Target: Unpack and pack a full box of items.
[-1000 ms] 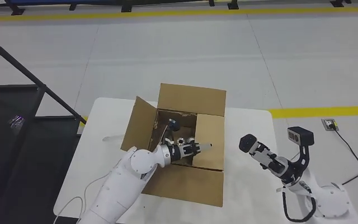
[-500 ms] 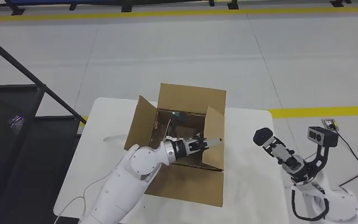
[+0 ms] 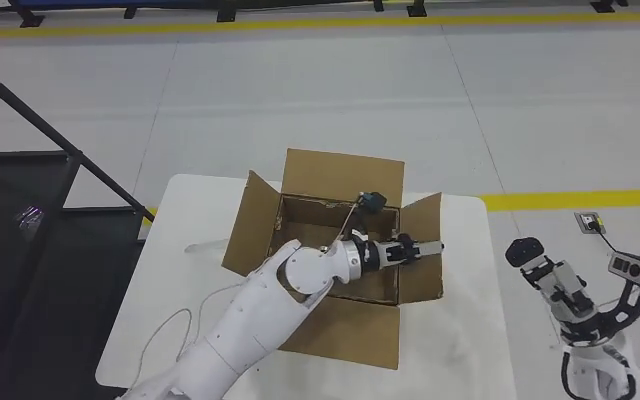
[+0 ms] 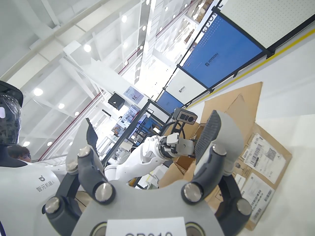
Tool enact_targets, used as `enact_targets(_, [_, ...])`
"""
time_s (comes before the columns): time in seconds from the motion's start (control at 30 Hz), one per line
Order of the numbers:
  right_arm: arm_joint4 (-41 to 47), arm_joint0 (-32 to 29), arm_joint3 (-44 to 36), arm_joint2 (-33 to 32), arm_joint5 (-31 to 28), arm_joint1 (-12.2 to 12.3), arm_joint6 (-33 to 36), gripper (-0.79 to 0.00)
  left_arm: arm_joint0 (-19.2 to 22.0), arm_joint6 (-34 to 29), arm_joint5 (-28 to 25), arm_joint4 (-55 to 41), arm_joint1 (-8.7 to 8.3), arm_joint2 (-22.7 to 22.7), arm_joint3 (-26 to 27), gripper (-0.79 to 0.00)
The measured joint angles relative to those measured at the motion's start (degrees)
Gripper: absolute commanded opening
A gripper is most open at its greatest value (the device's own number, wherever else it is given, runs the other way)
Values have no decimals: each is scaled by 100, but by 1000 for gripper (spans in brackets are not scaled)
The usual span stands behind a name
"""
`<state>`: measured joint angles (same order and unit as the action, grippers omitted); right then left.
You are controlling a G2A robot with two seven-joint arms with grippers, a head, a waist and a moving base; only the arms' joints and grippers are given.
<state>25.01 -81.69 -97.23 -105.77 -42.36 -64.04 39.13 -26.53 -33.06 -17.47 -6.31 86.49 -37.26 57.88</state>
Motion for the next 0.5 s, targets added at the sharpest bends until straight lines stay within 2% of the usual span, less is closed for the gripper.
enact_targets(0.1, [209, -125, 114, -119, -10, 10, 3, 0, 203, -51, 26, -130, 200, 221, -426, 0])
enact_targets(0.23, [642, -228, 172, -137, 528, 47, 404, 0, 397, -100, -3, -240, 445, 434, -925, 0])
enact_targets(0.5, [618, -224, 173, -139, 467, 47, 396, 0, 587, -259, -177, -396, 731, 520, -1561, 0])
